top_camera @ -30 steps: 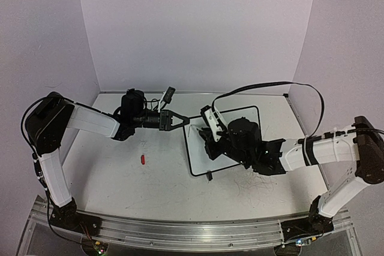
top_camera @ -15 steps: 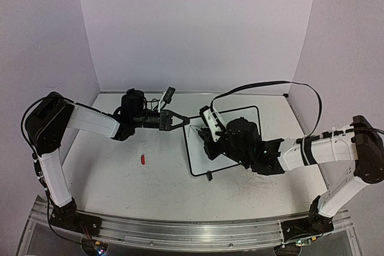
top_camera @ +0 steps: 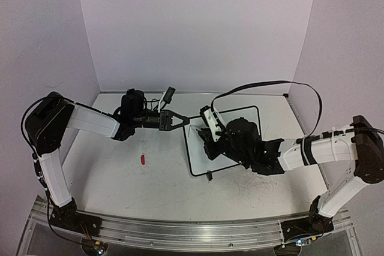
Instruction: Write a sentence on the whiteboard
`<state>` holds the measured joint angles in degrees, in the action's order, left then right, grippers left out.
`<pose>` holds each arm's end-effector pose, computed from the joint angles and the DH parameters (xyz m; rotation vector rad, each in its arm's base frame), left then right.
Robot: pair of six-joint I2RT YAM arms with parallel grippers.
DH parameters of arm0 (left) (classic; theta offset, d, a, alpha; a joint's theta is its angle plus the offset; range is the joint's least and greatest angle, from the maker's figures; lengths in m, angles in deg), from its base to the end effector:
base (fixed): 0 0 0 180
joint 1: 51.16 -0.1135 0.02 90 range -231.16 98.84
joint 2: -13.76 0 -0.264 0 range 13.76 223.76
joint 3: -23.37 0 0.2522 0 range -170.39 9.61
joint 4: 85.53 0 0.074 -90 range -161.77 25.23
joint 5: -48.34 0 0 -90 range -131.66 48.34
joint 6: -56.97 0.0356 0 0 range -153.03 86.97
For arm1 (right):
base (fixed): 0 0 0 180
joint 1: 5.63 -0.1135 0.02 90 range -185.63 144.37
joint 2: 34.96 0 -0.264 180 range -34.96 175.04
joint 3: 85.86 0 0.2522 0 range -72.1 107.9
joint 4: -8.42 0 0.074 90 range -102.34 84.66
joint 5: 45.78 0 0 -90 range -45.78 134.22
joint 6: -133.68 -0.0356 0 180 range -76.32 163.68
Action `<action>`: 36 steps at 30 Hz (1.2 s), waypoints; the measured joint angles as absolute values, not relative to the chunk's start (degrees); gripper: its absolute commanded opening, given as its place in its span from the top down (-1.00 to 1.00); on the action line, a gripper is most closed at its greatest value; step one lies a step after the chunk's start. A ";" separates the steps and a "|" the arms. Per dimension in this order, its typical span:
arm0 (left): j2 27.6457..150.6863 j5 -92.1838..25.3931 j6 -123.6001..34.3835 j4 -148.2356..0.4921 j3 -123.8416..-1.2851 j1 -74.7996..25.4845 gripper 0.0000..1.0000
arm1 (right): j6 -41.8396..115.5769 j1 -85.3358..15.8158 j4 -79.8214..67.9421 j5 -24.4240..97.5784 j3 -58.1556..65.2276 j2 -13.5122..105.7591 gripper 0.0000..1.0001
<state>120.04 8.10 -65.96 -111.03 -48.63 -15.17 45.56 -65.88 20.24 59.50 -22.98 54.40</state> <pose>0.3063 -0.2560 0.2101 0.7731 1.8026 -1.5811 0.1806 0.2971 0.2376 -0.7835 1.6687 0.4756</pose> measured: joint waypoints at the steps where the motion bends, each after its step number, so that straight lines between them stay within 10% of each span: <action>1: 120.04 8.08 -65.96 -111.03 -48.63 -15.17 1.00 | 45.36 -65.88 20.22 59.49 -23.01 54.40 1.00; 36: 120.04 7.90 -65.93 -110.90 -48.63 -15.17 1.00 | 40.42 -66.17 18.99 58.11 -27.61 52.68 1.00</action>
<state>120.04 7.90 -65.93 -110.90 -48.63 -15.17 40.42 -66.17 18.99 58.11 -27.61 52.68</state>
